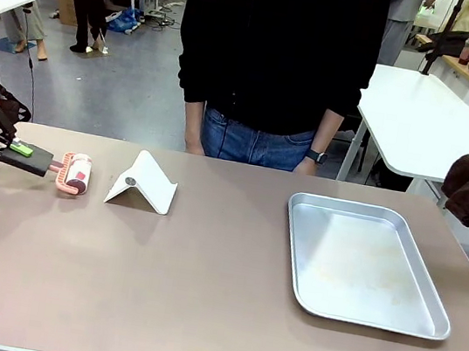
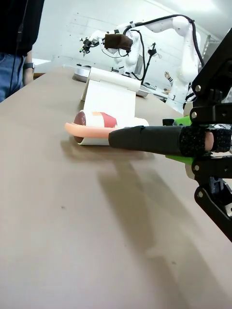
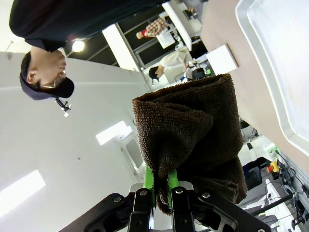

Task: Clean the surface of the table.
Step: Clean the area not pointed to by the person.

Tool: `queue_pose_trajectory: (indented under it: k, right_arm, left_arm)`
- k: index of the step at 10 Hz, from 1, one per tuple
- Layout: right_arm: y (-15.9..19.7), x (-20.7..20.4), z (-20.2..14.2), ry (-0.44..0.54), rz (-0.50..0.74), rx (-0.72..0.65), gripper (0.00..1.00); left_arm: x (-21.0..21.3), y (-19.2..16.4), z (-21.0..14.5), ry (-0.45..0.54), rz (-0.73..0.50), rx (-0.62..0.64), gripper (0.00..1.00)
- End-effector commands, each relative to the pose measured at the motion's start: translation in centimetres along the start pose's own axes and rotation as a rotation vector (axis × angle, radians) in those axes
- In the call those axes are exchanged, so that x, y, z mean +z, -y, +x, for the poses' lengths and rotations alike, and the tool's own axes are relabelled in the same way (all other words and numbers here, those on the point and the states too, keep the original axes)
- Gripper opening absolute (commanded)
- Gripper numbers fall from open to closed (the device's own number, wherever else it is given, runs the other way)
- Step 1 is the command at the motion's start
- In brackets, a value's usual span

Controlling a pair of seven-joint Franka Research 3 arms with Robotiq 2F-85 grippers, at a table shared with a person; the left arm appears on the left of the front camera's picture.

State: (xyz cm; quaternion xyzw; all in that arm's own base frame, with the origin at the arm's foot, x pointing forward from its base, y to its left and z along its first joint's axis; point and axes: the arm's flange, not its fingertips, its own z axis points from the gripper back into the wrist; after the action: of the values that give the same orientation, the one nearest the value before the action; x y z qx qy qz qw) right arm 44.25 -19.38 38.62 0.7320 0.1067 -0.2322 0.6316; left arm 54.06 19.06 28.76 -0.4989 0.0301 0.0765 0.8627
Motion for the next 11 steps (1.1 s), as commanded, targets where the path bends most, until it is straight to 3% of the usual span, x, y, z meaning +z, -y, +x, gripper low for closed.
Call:
queue_pose_trajectory:
  k: [1,4,6,11]
  right_arm:
    - [-0.5,-0.3,-0.3,-0.003,0.002,-0.001,0.13]
    - [-0.5,-0.3,-0.3,-0.003,0.002,-0.001,0.13]
    - [-0.5,-0.3,-0.3,-0.003,0.002,-0.001,0.13]
    - [-0.5,-0.3,-0.3,-0.003,0.002,-0.001,0.13]
  left_arm:
    - [-3.5,-1.4,0.0,-0.05,0.094,0.041,0.22]
    - [-4.2,-0.4,0.6,-0.058,0.073,0.012,0.22]
    - [-2.8,2.0,-0.8,-0.035,-0.006,-0.076,0.22]
    - [4.1,8.5,-10.5,-0.024,-0.19,-0.401,0.22]
